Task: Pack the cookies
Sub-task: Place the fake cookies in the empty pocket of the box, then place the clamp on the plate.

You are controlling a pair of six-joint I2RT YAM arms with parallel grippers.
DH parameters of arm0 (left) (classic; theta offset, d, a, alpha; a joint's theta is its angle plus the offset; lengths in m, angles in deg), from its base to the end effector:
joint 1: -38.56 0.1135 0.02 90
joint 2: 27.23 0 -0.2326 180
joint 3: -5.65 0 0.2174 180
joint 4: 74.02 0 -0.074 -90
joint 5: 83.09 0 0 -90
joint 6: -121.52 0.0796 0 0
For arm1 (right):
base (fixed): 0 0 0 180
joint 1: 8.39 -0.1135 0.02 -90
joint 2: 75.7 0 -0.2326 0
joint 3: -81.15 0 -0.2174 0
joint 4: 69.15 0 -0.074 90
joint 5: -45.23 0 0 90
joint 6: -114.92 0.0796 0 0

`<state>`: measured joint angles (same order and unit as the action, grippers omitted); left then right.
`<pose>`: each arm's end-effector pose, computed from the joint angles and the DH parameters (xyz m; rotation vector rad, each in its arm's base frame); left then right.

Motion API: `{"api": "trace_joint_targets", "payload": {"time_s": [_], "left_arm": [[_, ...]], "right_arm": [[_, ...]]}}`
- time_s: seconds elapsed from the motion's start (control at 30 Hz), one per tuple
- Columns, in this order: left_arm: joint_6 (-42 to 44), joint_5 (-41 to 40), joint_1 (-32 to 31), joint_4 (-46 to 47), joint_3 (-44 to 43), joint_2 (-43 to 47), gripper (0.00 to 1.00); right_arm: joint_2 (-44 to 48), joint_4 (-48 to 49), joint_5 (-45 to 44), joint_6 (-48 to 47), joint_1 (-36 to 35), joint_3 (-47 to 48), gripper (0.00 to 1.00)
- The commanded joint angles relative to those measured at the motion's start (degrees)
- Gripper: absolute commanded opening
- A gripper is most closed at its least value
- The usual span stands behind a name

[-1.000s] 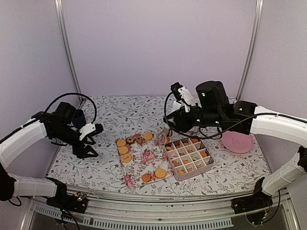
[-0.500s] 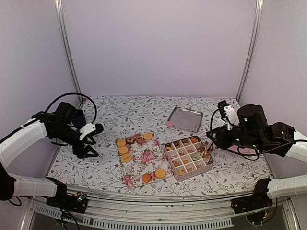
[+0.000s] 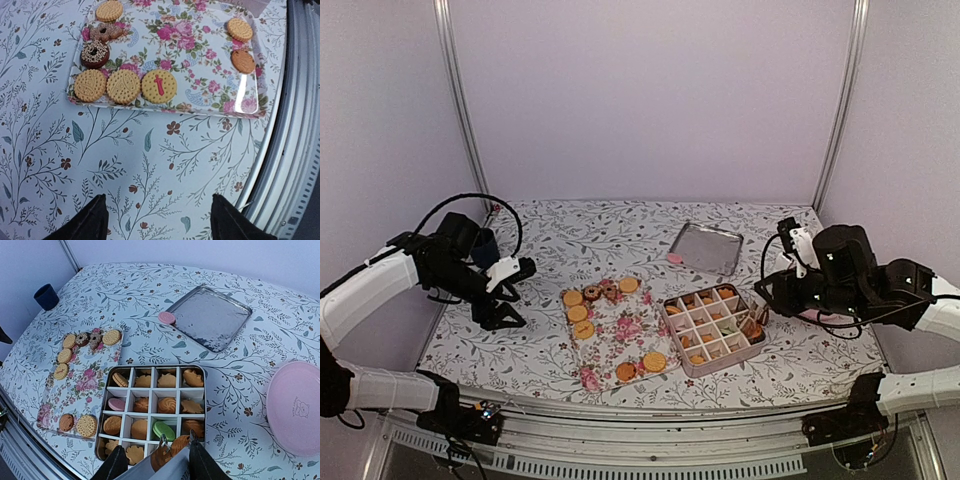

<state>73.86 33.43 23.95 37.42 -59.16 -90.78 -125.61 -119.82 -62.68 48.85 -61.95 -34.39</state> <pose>0.1747 -0.0823 0.1926 1.3539 2.2371 -0.4719 0.1394 0.1476 0.2578 -0.3907 2.1633 0.4277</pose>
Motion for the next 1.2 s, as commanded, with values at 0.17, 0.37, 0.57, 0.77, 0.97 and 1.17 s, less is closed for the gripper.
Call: {"api": "trace_joint_targets", "payload": {"time_s": [0.17,0.37,0.57,0.77,0.97,1.17], "left_arm": [[0.00,0.48,-0.19,0.47,-1.65,-0.53,0.71],[-0.15,0.75,-0.30,0.42,-1.57,-0.70,0.71],[-0.16,0.55,-0.27,0.29,-1.68,-0.44,0.71],[0.01,0.33,-0.28,0.24,-1.33,-0.41,0.71],[-0.22,-0.57,-0.21,1.02,-0.16,-0.77,0.71],[-0.42,-0.93,0.44,1.21,0.45,-1.14,0.71]], "right_arm": [[-1.22,2.89,0.38,0.62,0.20,-1.95,0.44],[-1.35,2.81,-0.34,-0.38,0.18,-0.51,0.48],[-1.85,2.18,-0.97,-1.79,0.17,1.67,0.51],[-3.89,4.09,0.30,-2.94,0.21,4.98,0.47],[-12.73,6.87,7.30,-5.14,0.13,13.67,0.47],[-30.19,4.38,20.51,-7.15,-1.22,28.44,0.46]]}}
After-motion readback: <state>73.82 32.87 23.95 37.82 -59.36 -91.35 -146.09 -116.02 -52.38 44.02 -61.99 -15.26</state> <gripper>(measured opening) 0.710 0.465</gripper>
